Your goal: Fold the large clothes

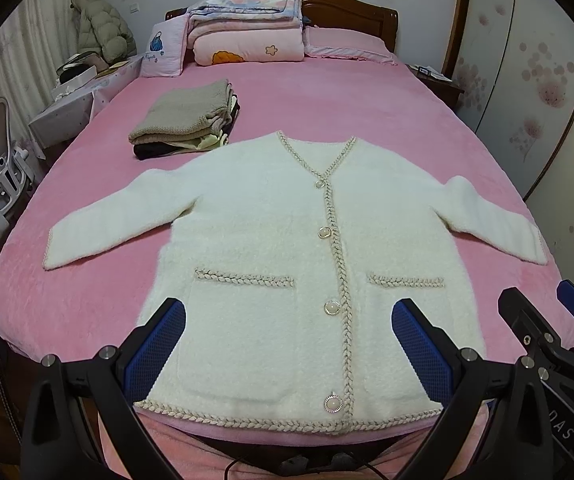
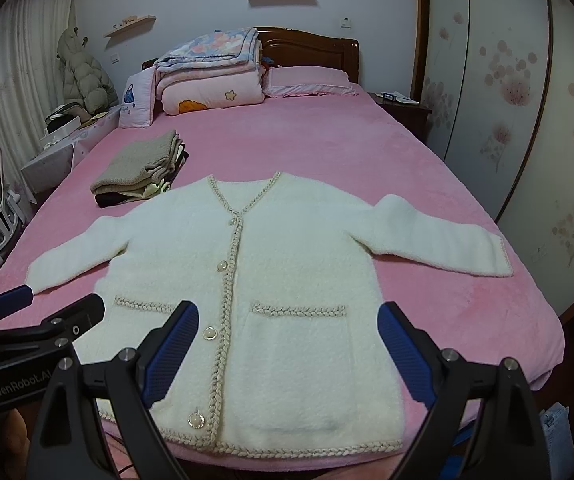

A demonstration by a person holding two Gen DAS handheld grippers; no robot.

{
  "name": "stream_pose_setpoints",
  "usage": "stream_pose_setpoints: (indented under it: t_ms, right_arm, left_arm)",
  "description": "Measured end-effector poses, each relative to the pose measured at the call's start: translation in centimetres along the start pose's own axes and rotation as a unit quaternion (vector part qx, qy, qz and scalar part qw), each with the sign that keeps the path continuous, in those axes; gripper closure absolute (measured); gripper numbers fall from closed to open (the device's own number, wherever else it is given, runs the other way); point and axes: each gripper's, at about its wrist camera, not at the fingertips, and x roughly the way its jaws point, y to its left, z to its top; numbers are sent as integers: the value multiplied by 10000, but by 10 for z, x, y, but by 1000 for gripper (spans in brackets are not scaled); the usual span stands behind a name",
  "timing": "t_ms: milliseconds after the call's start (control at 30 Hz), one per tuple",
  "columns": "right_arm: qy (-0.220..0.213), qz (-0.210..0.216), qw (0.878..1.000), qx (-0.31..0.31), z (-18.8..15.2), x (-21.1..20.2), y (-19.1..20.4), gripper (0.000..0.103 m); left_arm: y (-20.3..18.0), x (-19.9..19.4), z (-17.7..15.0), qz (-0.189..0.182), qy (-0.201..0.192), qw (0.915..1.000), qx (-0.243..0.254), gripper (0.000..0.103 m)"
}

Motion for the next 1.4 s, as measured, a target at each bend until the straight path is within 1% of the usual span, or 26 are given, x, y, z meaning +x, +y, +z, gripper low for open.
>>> stream_pose_setpoints:
  t_ms: [333,467,800,1400]
  right_arm:
    - [13,15,10000,10,-1,2,0,11]
    - [11,25,10000,7,-7,4,4,11]
    - [19,88,10000,35,-11,3,9,11]
    - [64,154,9998,84,-8,5,6,11]
  left_arm:
    - [-1,0,-2,27,2,10000,14,0]
    - [-1,-1,-3,47,-13,10000,23,0]
    - [1,0,-2,10,15,10000,-7,0]
    - [-3,-1,-4,46,12,10000,26,0]
